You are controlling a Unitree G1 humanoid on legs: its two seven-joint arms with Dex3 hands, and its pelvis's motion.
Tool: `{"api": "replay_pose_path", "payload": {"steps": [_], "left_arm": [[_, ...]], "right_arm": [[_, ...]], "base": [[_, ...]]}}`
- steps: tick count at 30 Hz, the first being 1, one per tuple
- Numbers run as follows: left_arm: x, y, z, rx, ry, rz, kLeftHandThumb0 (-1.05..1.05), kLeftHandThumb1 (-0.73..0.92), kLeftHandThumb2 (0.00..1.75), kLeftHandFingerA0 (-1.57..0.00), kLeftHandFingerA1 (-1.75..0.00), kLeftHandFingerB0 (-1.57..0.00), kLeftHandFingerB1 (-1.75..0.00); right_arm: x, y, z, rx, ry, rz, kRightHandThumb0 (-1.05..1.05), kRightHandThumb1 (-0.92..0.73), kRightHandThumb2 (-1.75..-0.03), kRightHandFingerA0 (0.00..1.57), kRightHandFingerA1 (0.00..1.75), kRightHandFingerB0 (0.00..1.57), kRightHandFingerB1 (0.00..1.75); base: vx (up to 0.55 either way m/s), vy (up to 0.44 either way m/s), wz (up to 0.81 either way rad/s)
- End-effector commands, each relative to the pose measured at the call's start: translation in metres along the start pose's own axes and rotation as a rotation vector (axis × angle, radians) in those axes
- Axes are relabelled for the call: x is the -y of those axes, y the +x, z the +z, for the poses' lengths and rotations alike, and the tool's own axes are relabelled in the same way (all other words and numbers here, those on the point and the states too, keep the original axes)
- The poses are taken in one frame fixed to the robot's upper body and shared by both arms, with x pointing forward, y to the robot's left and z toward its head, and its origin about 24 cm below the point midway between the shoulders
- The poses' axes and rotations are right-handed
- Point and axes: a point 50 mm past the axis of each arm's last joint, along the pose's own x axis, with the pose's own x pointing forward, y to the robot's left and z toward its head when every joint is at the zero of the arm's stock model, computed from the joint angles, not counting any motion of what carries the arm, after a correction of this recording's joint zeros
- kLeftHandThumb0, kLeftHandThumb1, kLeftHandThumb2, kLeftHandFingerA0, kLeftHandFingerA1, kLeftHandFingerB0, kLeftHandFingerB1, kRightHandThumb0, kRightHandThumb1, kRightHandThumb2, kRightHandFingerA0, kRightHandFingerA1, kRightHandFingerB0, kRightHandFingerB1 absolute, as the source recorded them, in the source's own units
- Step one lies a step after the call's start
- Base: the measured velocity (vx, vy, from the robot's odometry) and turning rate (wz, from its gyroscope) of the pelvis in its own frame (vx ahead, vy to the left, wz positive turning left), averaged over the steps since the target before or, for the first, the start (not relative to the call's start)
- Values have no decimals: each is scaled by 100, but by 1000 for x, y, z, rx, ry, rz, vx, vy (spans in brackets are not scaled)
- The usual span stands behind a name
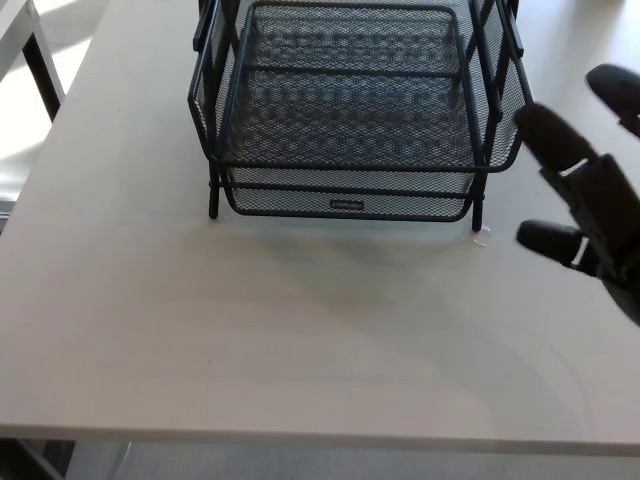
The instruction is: The robot uses its right hand to grab the drawer kept on the middle of the desk and pull it out towards the robot
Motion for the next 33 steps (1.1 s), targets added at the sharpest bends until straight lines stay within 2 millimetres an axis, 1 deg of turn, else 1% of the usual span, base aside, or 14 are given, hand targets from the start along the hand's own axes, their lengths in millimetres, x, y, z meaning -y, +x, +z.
{"api": "replay_pose_path", "payload": {"steps": [1, 2, 5, 10, 11, 14, 15, 20, 24, 25, 30, 31, 32, 33], "left_arm": [[2, 1, -3, -7, 31, -8, -33, 69, 60, -57, -84, -57, -58], [2, 1, -4, -12, 38, -14, -33, 70, 60, -56, -86, -55, -59], [2, -2, -1, 5, 66, -17, -34, 70, 61, -55, -88, -55, -61], [-1, 0, -3, -15, 74, -16, -33, 70, 60, -56, -83, -54, -57], [-1, 1, -4, -18, 58, -20, -32, 70, 61, -55, -80, -54, -55], [-1, 1, -4, -11, 73, -20, -34, 70, 60, -56, -82, -54, -57], [-1, 1, -5, -11, 61, -16, -33, 70, 60, -57, -83, -56, -58], [-1, 1, -5, -15, 58, -23, -33, 70, 61, -56, -80, -54, -53], [0, -1, -5, -12, 33, -12, -35, 71, 60, -57, -81, -55, -56], [-1, -1, -5, -16, 16, -11, -33, 69, 60, -57, -82, -55, -56], [-2, 0, -4, -11, 46, -12, -33, 71, 61, -56, -85, -55, -59], [-2, -1, -5, -16, 48, -14, -34, 70, 61, -56, -84, -55, -58], [-2, -3, -4, -28, -55, 5, -35, 79, 63, -59, -85, -59, -60], [-3, -3, -3, -21, 42, -2, -37, 76, 63, -59, -87, -56, -62]], "right_arm": [[16, -4, -18, -46, -54, 73, -41, -25, -92, 1, 53, 0, 52], [20, -5, -20, -51, -72, 86, -85, -50, -90, 4, 57, 3, 40], [26, -9, -27, -70, -115, 74, -42, -23, -91, 2, 54, 0, 52], [44, -28, -47, -139, -177, 110, -90, -55, -92, 2, 55, 1, 41], [47, -31, -51, -153, -203, 105, -40, -24, -90, 2, 54, 0, 51], [59, -41, -61, -222, -254, 131, -82, -50, -89, 2, 51, 7, 42], [66, -50, -67, -249, -293, 138, -40, -28, -92, 2, 54, 0, 50], [77, -70, -80, -284, -396, 121, -79, -62, -60, 17, 51, 22, 33], [101, -106, -99, -363, -550, 216, -39, -33, -95, 3, 54, 0, 50], [108, -119, -105, -402, -600, 242, -84, -55, -91, 0, 53, 11, 34], [125, -150, -116, -491, -726, 267, -39, -39, -100, 3, 55, 0, 50], [128, -155, -119, -507, -741, 253, -80, -73, -62, 8, 53, 18, 34], [138, -181, -123, -629, -776, 333, -39, -41, -102, 2, 54, 0, 50], [141, -188, -123, -649, -783, 333, -78, -73, -62, 10, 54, 17, 33]], "base": [[0, 0, 0], [0, 0, 0], [0, 0, 0], [0, 0, 0], [0, 0, 0], [0, 0, 0], [0, 0, 0], [0, 0, 0], [0, 0, 0], [0, 0, 0], [0, 0, 0], [0, 0, 0], [0, 0, 0], [0, 0, 0]]}}
